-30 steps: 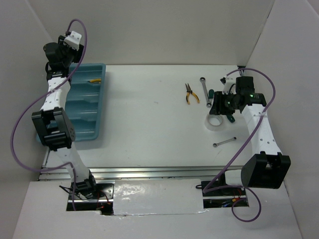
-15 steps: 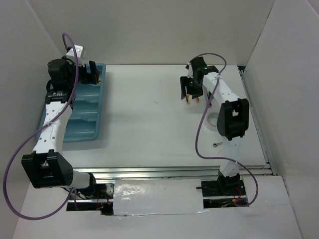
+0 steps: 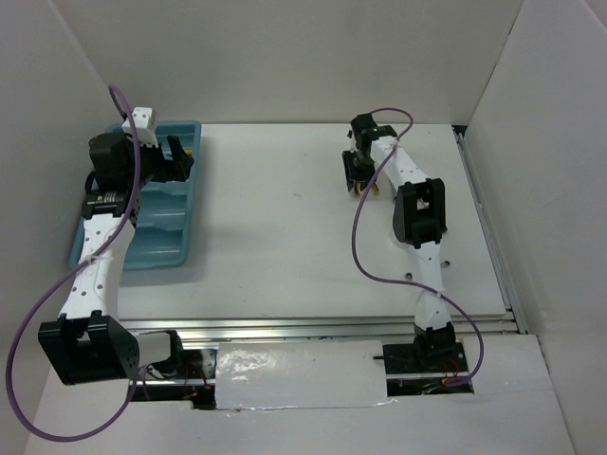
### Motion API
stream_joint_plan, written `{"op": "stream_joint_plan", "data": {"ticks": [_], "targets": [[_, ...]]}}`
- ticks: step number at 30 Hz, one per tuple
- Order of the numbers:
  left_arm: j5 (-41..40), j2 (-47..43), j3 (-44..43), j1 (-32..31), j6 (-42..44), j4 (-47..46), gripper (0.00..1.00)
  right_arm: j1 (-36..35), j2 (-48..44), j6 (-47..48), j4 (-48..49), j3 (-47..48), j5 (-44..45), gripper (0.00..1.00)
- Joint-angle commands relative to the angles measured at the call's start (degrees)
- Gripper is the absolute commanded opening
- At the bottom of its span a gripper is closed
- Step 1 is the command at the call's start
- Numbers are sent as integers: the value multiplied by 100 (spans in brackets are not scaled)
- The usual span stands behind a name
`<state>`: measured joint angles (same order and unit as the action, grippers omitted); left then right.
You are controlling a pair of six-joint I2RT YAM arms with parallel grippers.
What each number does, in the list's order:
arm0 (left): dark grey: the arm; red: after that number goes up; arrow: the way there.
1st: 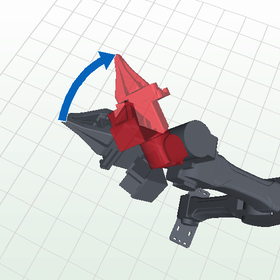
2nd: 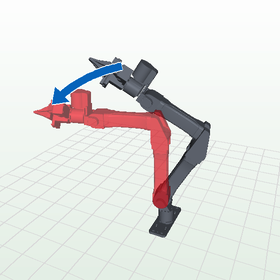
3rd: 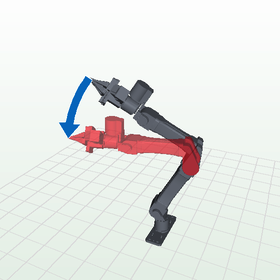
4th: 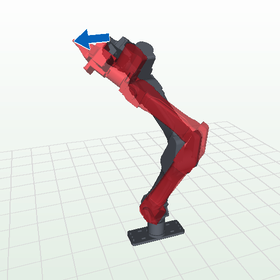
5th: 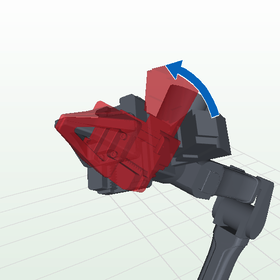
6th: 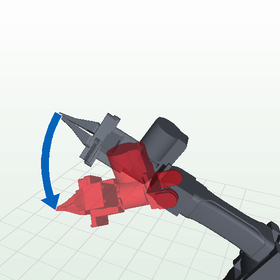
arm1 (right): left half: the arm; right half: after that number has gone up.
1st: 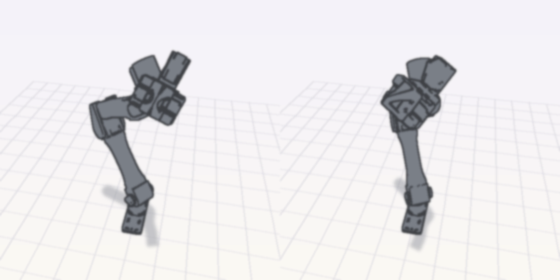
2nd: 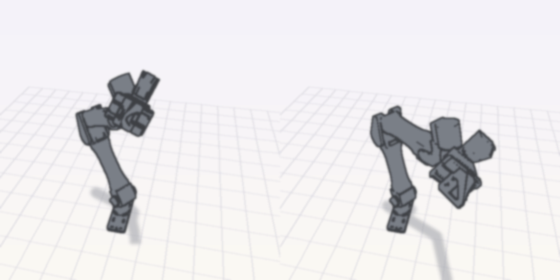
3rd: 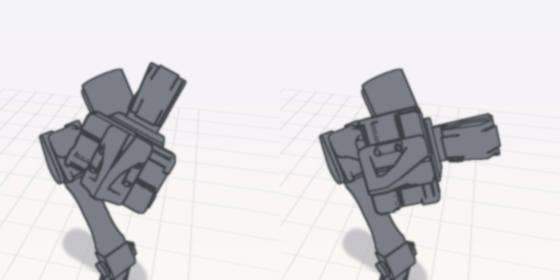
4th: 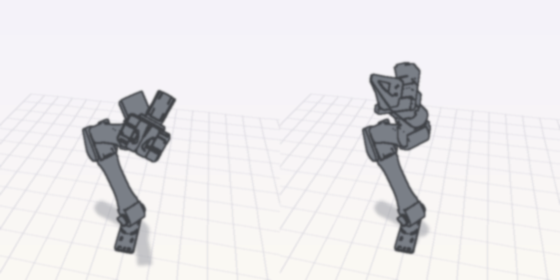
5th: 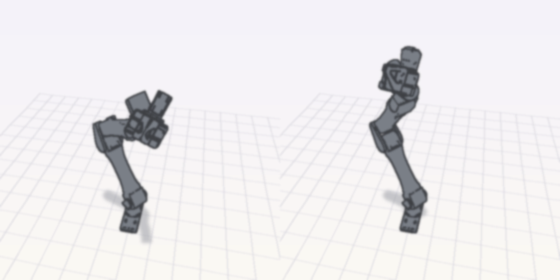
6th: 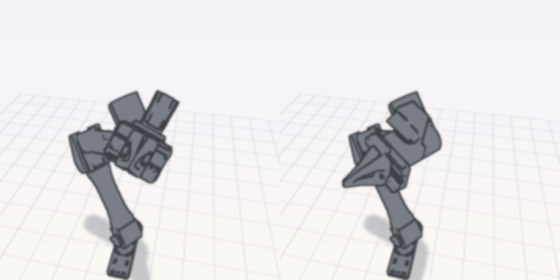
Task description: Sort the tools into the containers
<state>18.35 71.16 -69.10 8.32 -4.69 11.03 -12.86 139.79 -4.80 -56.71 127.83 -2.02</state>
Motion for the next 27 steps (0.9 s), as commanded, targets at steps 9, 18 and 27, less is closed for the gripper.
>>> {"op": "stream_joint_plan", "data": {"ticks": [9,18,27], "targets": [[405,83,-138,267,-577,-92,95,12,312,172,-341,488,185,48],[556,109,-279,513,-630,22,95,-32,523,418,-367,471,386,33],[565,100,-350,619,-577,84,95,-664,-475,1165,124,-677,1011,0]]}}
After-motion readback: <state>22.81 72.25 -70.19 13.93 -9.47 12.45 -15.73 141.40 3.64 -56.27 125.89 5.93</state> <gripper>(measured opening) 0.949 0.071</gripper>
